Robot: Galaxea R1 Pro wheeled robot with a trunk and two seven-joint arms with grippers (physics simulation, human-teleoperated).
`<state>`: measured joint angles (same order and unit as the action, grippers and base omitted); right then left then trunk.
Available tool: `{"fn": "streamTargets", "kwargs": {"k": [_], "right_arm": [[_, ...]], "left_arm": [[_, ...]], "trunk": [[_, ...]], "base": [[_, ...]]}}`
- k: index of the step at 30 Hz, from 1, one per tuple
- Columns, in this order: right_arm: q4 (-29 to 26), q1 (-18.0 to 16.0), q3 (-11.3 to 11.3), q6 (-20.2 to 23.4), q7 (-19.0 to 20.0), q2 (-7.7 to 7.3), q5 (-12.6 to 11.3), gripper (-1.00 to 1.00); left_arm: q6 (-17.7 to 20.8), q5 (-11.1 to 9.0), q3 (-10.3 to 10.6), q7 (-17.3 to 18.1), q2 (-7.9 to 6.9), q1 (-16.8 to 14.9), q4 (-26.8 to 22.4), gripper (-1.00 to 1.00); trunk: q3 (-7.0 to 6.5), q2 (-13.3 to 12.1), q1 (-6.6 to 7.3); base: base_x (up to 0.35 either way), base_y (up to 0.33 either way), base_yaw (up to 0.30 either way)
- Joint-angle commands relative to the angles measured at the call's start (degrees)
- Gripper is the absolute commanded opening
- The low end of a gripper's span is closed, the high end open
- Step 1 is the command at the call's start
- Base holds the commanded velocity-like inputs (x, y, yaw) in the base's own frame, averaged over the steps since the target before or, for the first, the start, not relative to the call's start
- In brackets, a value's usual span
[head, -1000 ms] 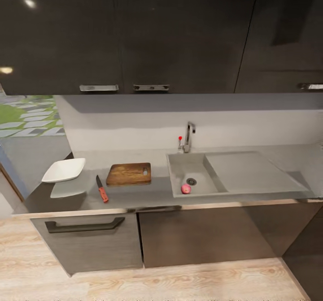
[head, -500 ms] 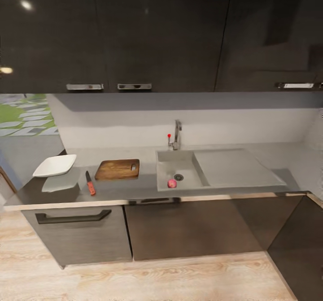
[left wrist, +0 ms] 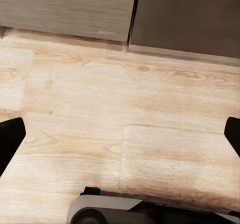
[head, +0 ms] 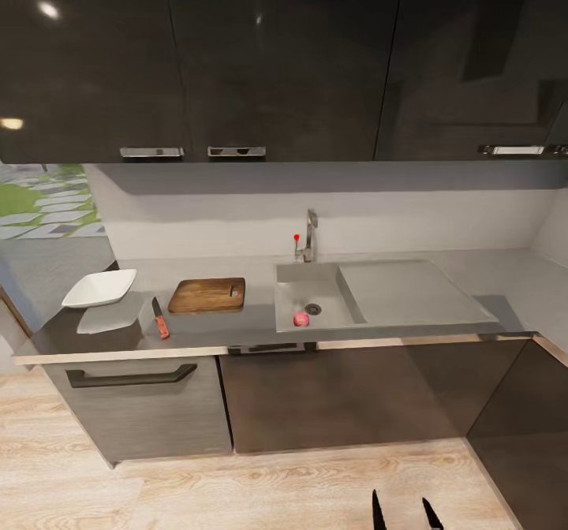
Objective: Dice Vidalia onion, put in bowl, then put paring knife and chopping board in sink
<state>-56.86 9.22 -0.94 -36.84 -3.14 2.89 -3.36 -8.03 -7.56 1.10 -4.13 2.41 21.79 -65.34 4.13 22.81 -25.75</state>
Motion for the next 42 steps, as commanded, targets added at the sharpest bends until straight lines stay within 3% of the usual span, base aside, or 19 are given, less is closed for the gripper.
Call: {"fn": "streamTargets", "kwargs": {"k": [1, 4, 8, 14, 20, 29, 33, 40, 42], "right_arm": [[-4.27, 0.01, -0.14, 1.83, -0.4, 0.11, -0.35, 1.0], [-12.63, 0.01, -0.18, 8.38, -1.14, 0.2, -0.35, 1.0], [-23.67, 0.01, 0.0, 21.31, -1.81, 0.16, -0.4, 1.0], [-33.57, -0.01, 0.13, 30.0, -2.09, 0.1, -0.36, 1.0], [-36.21, -2.44, 0.13, 35.86, -3.78, 0.06, 0.08, 1.0], [-36.71, -15.18, 0.0, 50.47, -7.59, 0.35, 0.53, 1.0], [-36.62, -22.64, -0.02, 59.09, -8.06, 1.32, 0.56, 1.0], [-36.19, -32.56, -0.08, 68.35, -11.02, 3.26, 0.84, 1.0], [-35.04, -37.15, -0.1, 72.01, -11.84, 4.28, 0.88, 1.0]], "left_arm": [[-0.14, -0.54, 0.12, -0.2, -0.01, 0.0, 0.13, 1.0], [-0.14, -0.53, 0.12, -0.18, -0.03, 0.0, 0.45, 1.0], [-0.14, -0.56, 0.11, -0.18, -0.04, 0.0, 0.92, 1.0], [-0.14, -0.6, 0.12, -0.05, 0.03, 0.0, 2.28, 1.0], [-0.14, -0.61, 0.13, 0.04, 0.53, 0.0, 3.44, 1.0], [-0.14, -0.62, 0.13, 0.09, 0.82, 0.0, 4.17, 1.0], [-0.14, -0.62, 0.13, 0.09, 0.86, 0.0, 4.72, 1.0], [-0.14, -0.62, 0.2, 0.09, 1.0, -0.01, 4.94, 1.0], [-0.14, -0.62, 0.21, 0.09, 1.01, 0.0, 4.95, 1.0]], "trunk": [[0.1, 0.11, -0.04], [0.1, 0.11, -0.04], [0.1, 0.11, -0.04], [0.1, 0.11, -0.04], [0.1, 0.11, -0.04], [0.1, 0.11, -0.04], [0.1, 0.11, -0.04], [0.1, 0.11, -0.04], [0.1, 0.11, -0.04]], "base": [[0.0, 0.0, 0.0], [0.0, 0.0, 0.0], [0.0, 0.0, 0.0], [0.0, 0.0, 0.0], [0.0, 0.0, 0.0], [0.0, 0.0, 0.0], [0.0, 0.0, 0.0], [0.0, 0.0, 0.0], [0.0, 0.0, 0.0]]}}
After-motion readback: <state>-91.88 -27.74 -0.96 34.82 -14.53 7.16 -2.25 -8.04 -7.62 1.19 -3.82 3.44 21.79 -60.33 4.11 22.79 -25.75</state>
